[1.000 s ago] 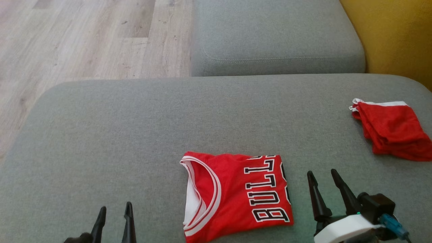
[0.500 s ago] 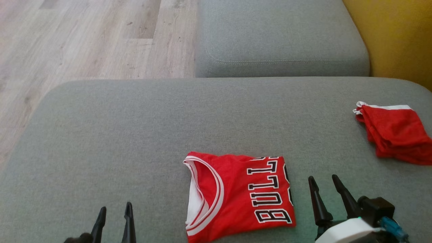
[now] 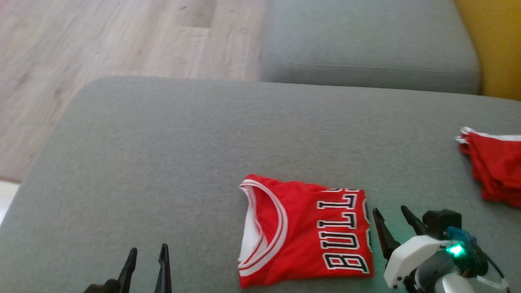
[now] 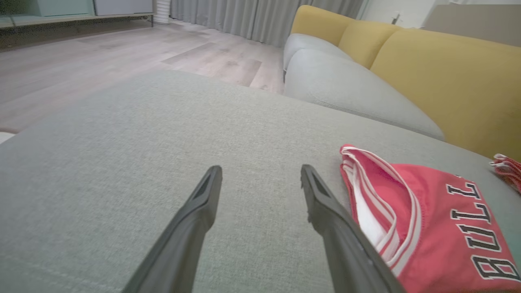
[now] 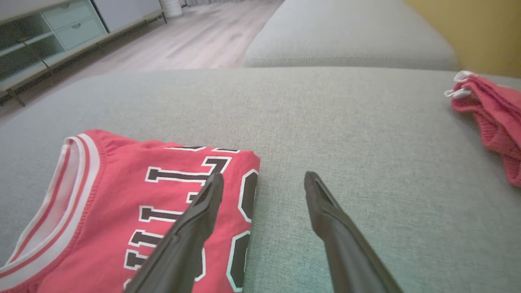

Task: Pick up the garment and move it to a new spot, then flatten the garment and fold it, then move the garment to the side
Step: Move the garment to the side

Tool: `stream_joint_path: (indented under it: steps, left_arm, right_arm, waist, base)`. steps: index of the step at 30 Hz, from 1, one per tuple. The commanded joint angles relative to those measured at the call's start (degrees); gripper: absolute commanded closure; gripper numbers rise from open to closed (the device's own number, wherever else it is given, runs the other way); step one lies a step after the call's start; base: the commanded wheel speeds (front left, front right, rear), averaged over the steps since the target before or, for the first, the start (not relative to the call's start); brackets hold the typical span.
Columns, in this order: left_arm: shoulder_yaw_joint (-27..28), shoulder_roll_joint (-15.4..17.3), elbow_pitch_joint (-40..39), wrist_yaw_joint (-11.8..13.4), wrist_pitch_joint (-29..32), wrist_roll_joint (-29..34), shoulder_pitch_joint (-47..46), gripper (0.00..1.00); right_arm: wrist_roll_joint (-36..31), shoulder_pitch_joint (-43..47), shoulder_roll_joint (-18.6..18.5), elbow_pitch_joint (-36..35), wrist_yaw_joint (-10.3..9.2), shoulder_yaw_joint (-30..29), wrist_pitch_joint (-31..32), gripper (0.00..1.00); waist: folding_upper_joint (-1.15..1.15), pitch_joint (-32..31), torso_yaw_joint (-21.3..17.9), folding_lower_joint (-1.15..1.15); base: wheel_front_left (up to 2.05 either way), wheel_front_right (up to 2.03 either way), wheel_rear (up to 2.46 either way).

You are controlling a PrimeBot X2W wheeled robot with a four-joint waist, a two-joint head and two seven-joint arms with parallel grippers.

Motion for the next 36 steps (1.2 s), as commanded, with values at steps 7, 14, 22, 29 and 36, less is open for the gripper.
stream_joint_path:
  steps: [7,14,22,29,36]
  left_arm:
    - [1.4,0.4,-1.2,0.4,-0.2,0.9,-3.7,0.00]
    - [1.5,0.2,-1.3,0.6,-0.5,1.0,-3.8,0.00]
    - [1.3,-0.2,-1.8,0.8,-0.7,1.4,-4.3,0.00]
    - [0.4,-0.9,-3.9,1.1,-0.8,2.9,-6.1,0.00]
    - [0.4,-1.2,-4.4,1.3,-0.9,4.0,-8.8,0.00]
  right_arm:
    - [-0.8,-4.3,-0.3,3.6,0.20,-0.9,6.0,0.00]
    - [3.0,-4.8,-0.3,7.4,0.20,-0.4,9.9,0.00]
    - [5.9,-8.1,-0.3,8.6,0.20,0.9,8.7,1.00]
    - [2.3,-12.5,-0.3,6.1,0.20,-2.1,6.4,1.00]
    - [-1.9,-15.4,-0.3,-1.4,0.20,-7.2,8.3,1.00]
  waist:
    - [0.00,2.1,5.6,0.00]
    - [0.00,3.7,8.2,0.00]
    - [0.00,5.3,6.0,0.00]
    - [0.00,7.3,-2.2,0.00]
    - [0.00,11.2,-14.8,0.00]
  base:
    - [0.00,0.00,0.00]
    - [0.00,0.00,0.00]
    - [0.00,0.00,0.00]
    - [0.00,0.00,0.00]
    - [0.00,0.00,0.00]
